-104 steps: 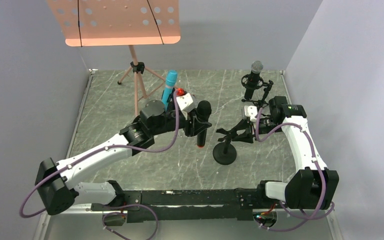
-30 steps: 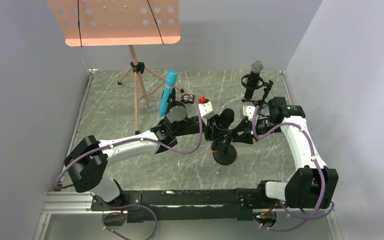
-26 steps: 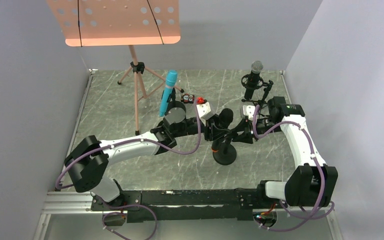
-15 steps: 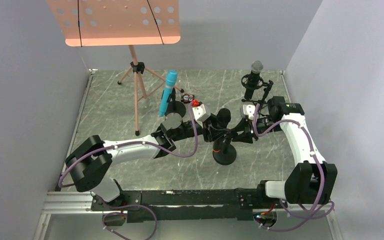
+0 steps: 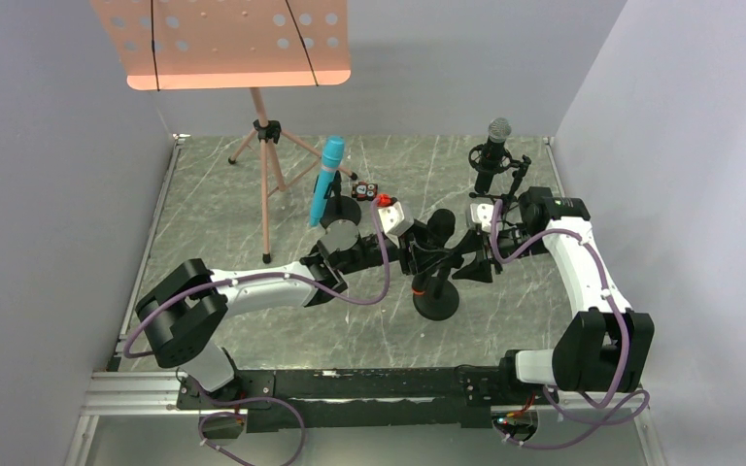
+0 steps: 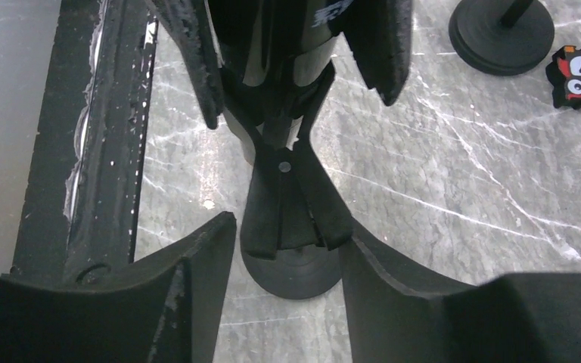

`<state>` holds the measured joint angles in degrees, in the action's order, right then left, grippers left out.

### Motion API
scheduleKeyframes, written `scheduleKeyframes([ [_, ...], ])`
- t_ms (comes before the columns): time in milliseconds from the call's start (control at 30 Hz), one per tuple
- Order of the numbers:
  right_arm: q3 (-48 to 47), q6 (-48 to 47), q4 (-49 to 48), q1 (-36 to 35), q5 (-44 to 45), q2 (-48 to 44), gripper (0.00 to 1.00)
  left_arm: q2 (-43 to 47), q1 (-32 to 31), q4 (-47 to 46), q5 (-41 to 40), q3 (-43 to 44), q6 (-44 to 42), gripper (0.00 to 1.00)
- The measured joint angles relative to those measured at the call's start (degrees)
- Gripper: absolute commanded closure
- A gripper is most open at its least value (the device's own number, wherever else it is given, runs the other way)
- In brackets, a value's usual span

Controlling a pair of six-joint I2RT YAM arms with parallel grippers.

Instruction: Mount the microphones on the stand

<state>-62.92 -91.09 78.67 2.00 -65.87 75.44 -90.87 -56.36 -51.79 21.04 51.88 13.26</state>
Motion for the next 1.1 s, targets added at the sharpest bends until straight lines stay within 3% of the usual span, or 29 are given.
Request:
scheduleKeyframes([
  [167,0.1,0.2,0.6,-0.3,1.1,0.0,0.31,0.0,0.0,0.0,-0.6,0.0,0.0,1.00],
  [533,0.3,0.8,0.9,-0.2,1.2,0.0,0.35,0.0,0.0,0.1,-1.0,0.0,0.0,1.00],
  [767,0.3,0.4,0.8,0.4,1.0,0.0,0.69,0.0,-0.3,-0.2,-0.2,0.0,0.0,1.00],
  [1100,0.3,-1.5,2.6,0.7,0.6,0.7,0.85,-0.1,-0.5,0.1,0.1,0.0,0.8,1.00],
])
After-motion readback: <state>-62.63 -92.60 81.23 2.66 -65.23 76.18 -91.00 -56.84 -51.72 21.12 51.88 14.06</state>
